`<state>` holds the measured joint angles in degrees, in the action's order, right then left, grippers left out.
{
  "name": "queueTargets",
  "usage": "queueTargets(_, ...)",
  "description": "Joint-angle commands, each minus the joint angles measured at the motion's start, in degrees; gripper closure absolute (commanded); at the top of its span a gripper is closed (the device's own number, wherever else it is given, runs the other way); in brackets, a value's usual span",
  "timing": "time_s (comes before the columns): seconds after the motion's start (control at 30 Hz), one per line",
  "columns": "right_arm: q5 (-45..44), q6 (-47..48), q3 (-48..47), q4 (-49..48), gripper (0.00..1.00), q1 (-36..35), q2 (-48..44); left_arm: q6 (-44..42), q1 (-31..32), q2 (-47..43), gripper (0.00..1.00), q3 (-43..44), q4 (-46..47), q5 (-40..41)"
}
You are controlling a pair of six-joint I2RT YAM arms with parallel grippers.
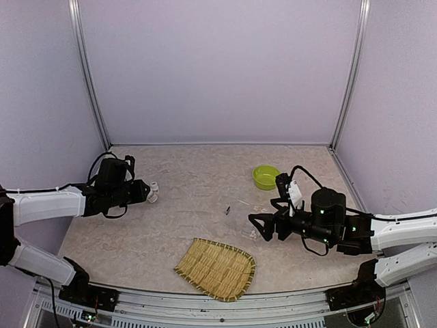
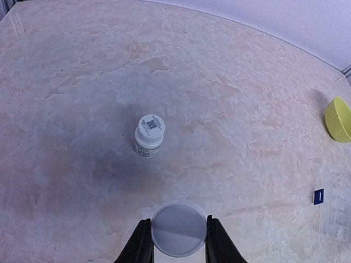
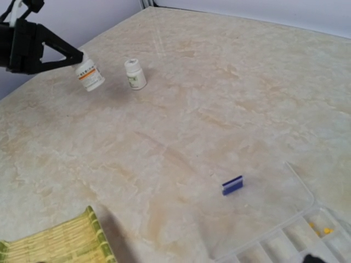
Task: Sort the pills into containers
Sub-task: Place the pill bottle at the center of the board.
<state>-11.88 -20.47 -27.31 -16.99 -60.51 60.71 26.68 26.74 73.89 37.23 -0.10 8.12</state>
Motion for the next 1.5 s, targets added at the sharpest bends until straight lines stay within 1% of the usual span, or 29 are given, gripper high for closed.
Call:
queueTargets(0.0,-0.24,-0.45,0.63,-1.07,0.0,0.7,-0.84,0.45,-0.93,0.39,0.89,-0.98,0.55,2.43)
queueTargets(0.27,0.04,-0.63,0.68,-1.29,0.0,0.9,-0.35,-0.04,-1.43,1.05,0.89,-1.67,0.4,6.57)
queueTargets(0.4,0.7,-0.6,0.64,-2.18,0.0,1.4,0.82,-0.05,-1.45,1.43,0.89,-1.9,0.45,7.13)
queueTargets(0.53,1.24,0.15,-1.48,-0.63,0.0,1.59,1.98,0.09,-1.43,1.43,0.89,-1.69,0.36,7.89)
queueTargets(0.9,1.33,0.09,-1.19,-0.1,0.0,2.03,0.9,0.21,-1.84,2.56,0.89,-1.37,-0.26,9.71)
queueTargets(1.47,1.45,0.01,-1.34,0.92,0.0,2.4,-0.28,0.7,-3.56,5.5,0.89,-2.25,1.23,11.56)
